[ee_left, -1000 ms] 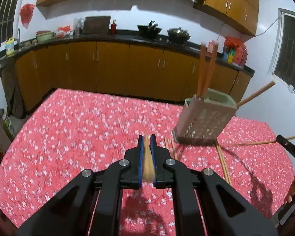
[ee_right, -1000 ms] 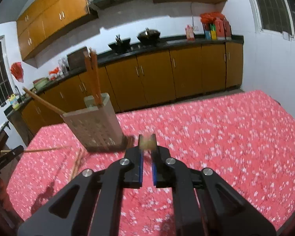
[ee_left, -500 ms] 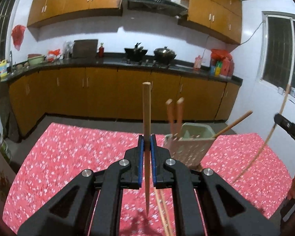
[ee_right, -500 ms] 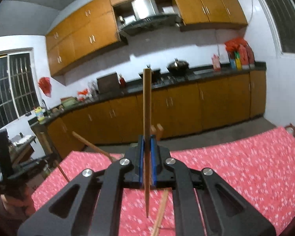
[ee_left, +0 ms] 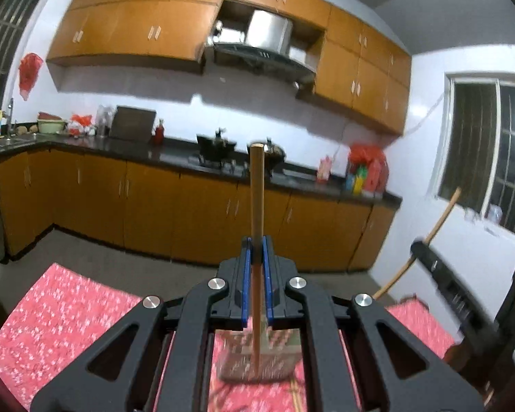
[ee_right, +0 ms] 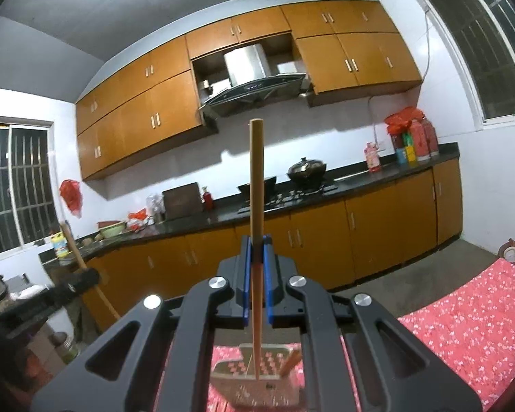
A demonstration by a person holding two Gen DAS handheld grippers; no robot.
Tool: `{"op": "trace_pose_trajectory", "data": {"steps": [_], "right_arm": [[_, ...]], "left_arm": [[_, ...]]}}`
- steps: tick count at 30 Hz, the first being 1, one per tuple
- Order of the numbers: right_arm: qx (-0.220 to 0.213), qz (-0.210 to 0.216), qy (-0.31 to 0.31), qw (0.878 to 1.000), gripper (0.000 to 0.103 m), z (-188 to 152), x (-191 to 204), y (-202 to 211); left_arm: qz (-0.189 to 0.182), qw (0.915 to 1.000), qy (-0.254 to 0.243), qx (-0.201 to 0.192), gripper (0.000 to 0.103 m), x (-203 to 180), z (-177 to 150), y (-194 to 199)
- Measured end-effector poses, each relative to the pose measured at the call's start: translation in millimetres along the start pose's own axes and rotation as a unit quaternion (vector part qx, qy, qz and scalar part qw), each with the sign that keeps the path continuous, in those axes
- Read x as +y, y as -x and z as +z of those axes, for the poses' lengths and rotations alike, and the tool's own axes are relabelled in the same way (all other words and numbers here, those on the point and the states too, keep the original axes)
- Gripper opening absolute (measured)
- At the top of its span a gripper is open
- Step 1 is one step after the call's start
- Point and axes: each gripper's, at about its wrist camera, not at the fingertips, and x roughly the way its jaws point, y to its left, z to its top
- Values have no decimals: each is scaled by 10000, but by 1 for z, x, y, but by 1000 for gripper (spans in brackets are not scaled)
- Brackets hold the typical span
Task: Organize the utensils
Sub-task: 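Lower both held chopsticks into the beige holder and open both tools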
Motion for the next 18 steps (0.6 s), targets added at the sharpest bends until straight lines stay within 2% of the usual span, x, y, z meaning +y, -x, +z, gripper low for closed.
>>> {"op": "trace_pose_trajectory", "data": {"steps": [4, 8, 13, 17, 18], "right_arm": [[-4, -147, 72, 9999, 8, -5, 0, -23], [127, -197, 164, 9996, 8, -17, 2, -44], [330, -159, 274, 9990, 8, -33, 7, -57], [498, -111, 313, 9982, 12, -44, 6, -57], [529, -102, 307, 9981, 16, -45, 7, -56]], "left_arm": [[249, 9991, 29, -353, 7, -4, 4, -13], [444, 9977, 13, -519, 7, -7, -2, -28], [432, 9987, 54, -250, 7, -3, -20, -51], [332, 9991, 216, 181, 8, 6, -34, -61], [333, 9989, 234, 216, 8, 7, -35, -62]]}}
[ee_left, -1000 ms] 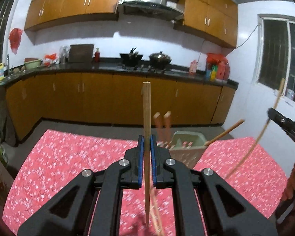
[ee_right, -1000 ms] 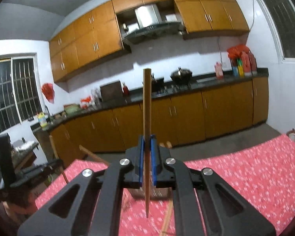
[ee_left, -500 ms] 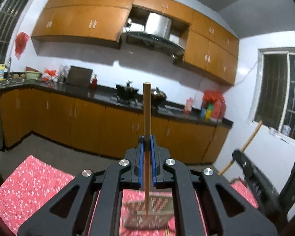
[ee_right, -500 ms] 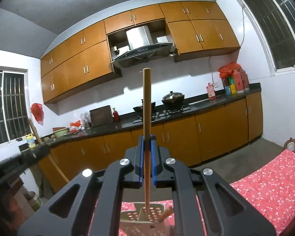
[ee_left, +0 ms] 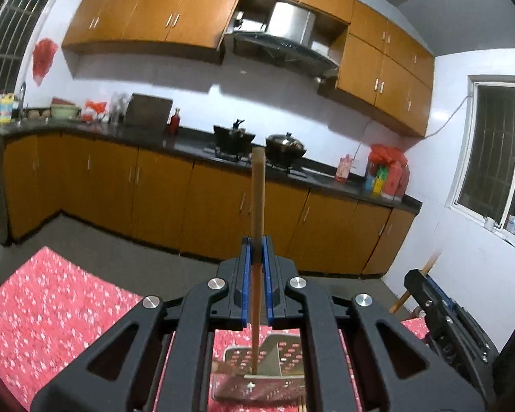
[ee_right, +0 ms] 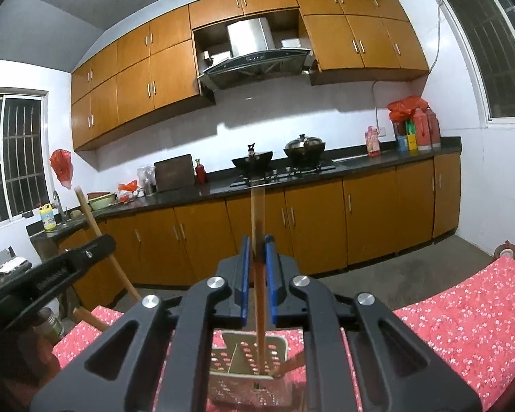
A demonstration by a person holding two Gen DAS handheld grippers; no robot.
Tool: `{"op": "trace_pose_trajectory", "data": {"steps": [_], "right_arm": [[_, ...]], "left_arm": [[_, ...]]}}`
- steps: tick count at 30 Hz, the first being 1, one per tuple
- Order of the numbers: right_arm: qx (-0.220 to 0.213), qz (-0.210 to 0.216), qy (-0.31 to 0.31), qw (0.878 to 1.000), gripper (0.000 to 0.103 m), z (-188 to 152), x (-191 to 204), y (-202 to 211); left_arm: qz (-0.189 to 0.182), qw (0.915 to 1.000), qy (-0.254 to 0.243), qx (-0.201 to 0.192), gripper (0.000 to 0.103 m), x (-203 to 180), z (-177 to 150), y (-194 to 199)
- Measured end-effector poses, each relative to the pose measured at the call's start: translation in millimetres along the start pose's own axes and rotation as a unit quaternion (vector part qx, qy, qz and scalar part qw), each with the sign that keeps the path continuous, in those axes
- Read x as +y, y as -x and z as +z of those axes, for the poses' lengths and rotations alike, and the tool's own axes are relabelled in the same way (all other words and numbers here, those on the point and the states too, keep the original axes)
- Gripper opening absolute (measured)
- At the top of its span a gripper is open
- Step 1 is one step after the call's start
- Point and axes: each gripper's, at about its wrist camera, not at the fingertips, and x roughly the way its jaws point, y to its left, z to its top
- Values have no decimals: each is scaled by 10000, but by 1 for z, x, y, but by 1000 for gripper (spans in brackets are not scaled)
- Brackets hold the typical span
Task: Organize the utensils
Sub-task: 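Lower both held chopsticks into the beige holder and open both tools, then lower the right tool onto a chopstick and close it while the left tool grasps another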
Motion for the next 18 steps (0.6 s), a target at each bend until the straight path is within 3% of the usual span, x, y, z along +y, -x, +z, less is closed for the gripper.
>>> {"op": "trace_pose_trajectory", "data": {"steps": [2, 6, 14, 18], "right_arm": [[19, 21, -9, 10000, 21, -1, 1, 3], [-9, 68, 18, 10000, 23, 1, 2, 14], [-204, 154, 35, 9997, 26, 13, -7, 68], [-86, 126, -21, 9999, 30, -1, -24, 97]], "left_arm": [[-13, 10000, 1, 49, 8, 1, -1, 2], [9, 10000, -49, -49, 30, 2, 2, 14], [-41, 9997, -19, -254, 31, 7, 9, 52], [-2, 9997, -4, -228, 31, 22, -2, 80]]}}
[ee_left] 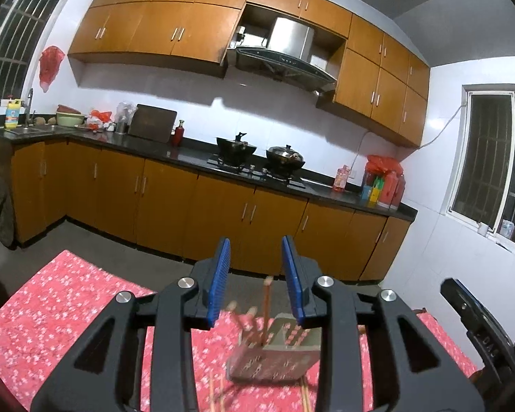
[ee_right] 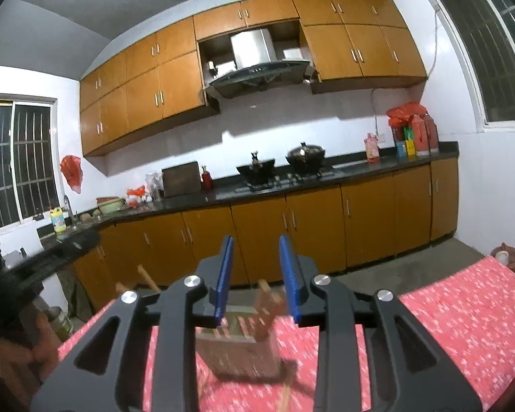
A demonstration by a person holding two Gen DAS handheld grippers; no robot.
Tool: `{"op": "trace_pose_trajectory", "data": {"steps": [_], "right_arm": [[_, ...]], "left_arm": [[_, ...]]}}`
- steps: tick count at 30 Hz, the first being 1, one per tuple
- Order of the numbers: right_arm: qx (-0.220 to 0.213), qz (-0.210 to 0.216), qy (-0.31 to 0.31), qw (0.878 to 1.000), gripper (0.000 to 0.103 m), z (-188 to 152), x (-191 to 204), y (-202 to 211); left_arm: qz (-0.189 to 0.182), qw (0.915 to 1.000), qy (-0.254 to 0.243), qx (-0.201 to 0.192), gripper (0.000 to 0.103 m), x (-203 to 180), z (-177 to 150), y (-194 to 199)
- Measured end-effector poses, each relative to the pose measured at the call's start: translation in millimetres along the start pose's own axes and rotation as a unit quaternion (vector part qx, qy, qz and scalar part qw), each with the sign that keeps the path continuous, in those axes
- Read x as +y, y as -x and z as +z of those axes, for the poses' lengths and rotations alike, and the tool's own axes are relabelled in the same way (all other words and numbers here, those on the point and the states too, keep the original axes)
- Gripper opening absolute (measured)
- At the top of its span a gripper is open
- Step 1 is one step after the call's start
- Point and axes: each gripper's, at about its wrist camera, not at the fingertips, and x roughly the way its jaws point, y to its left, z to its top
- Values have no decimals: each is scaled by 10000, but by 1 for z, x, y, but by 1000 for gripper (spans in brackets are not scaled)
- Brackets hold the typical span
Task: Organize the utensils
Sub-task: 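Lower the right tool onto a chopstick and close it while the left tool grasps another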
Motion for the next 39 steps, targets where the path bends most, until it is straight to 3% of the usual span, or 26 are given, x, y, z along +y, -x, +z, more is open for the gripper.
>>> {"op": "trace_pose_trajectory", "data": {"steps": [4, 6, 8, 11, 14, 19, 21, 26, 31, 39], "right_arm": [[686, -221, -29, 9974, 31, -42, -24, 9], [1302, -377, -112, 9907, 31, -74, -37, -1], [2073, -482, -332, 9765, 31, -114, -49, -15], [2857, -345, -586, 9559, 23, -158, -52, -30], [3259, -180, -608, 9433, 20, -188, -42, -37], [3556, -70, -473, 9334, 19, -209, -28, -46], [3686, -126, -339, 9289, 14, -215, -22, -51], [3621, -526, -92, 9306, 8, -215, -26, -49], [3574, -581, -161, 9320, 8, -215, -36, -45], [3527, -629, -160, 9335, 8, -214, -36, -44]], "left_arm": [[188, 9988, -91, 438, 32, 14, -27, 8], [337, 9952, -189, 899, 32, 23, -53, 1], [400, 9905, -209, 1301, 32, 32, -75, -6], [504, 9786, -125, 1989, 32, 45, -111, -19], [523, 9681, -58, 2450, 32, 55, -142, -22], [465, 9598, -35, 2767, 32, 58, -167, -23], [434, 9572, -55, 2860, 32, 59, -173, -25], [350, 9531, -71, 3005, 32, 53, -184, -25], [167, 9473, -44, 3199, 31, 49, -196, -27], [15, 9389, -252, 3432, 19, 37, -212, -31]]}}
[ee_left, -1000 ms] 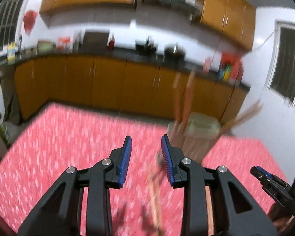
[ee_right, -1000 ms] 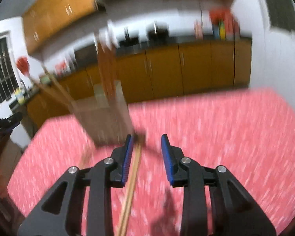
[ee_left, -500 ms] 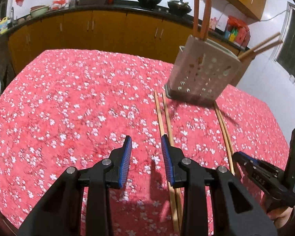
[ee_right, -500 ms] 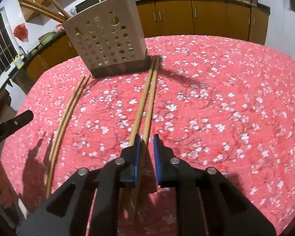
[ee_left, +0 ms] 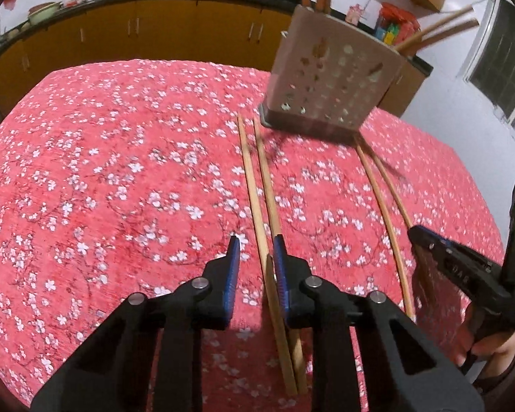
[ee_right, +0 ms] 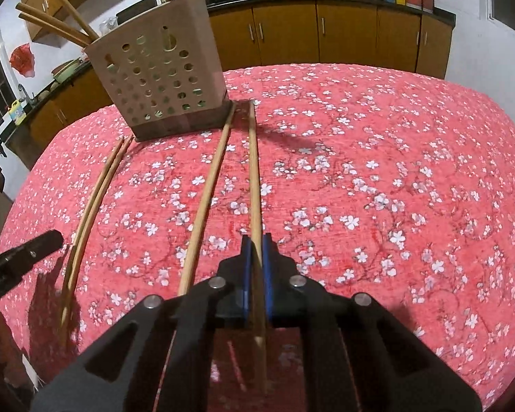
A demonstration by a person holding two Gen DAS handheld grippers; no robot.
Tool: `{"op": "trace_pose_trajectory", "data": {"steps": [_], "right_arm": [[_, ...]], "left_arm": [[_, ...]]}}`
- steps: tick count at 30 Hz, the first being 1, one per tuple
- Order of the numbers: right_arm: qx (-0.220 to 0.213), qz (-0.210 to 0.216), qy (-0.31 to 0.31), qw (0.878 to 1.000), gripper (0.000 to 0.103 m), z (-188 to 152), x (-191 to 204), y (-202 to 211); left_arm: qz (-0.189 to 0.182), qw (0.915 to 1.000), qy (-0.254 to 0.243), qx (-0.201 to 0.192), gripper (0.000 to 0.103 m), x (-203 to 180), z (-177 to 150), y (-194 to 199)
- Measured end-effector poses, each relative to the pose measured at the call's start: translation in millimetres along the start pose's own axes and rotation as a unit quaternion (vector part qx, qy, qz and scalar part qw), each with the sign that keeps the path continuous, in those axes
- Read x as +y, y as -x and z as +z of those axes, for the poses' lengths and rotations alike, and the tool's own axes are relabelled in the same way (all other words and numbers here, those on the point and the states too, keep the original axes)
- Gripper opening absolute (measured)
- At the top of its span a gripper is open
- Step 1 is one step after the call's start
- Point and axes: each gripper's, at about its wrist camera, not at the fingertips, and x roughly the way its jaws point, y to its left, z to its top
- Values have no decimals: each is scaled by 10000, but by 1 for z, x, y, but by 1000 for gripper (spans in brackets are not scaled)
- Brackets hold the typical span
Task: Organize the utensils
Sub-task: 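Lower the right tool onto a chopstick and close it while the left tool grasps another, then lift the right tool's chopstick off the cloth while the left tool lifts its chopstick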
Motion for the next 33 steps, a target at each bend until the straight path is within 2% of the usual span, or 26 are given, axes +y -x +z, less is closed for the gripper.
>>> {"op": "trace_pose_trajectory", "data": {"steps": [5, 10, 13, 15, 17, 25, 33], "right_arm": [[-7, 7, -1, 10000, 8, 0, 0, 1], [2, 10, 0, 10000, 8, 0, -1, 1], [6, 39, 31, 10000, 12, -1, 1, 2], [-3, 31, 81, 10000, 12, -4, 2, 4], [-34, -19, 166, 9999, 10, -5, 4, 5], [-58, -164, -122, 9998, 8, 17, -15, -6], [-178, -244, -180, 9994, 8, 26, -24, -15]], "left_arm": [[98, 9995, -216, 193, 16, -7, -7, -11], [247, 9988, -386, 157, 15, -12, -9, -13], [338, 9983, -457, 125, 14, -15, -12, -12], [478, 9971, -578, 88, 9, -18, -14, -12], [544, 9963, -654, 83, 9, -17, -13, -13], [971, 9947, -347, 39, 8, 21, 23, -30], [892, 9955, -251, -199, 9, 39, 30, -33]]}}
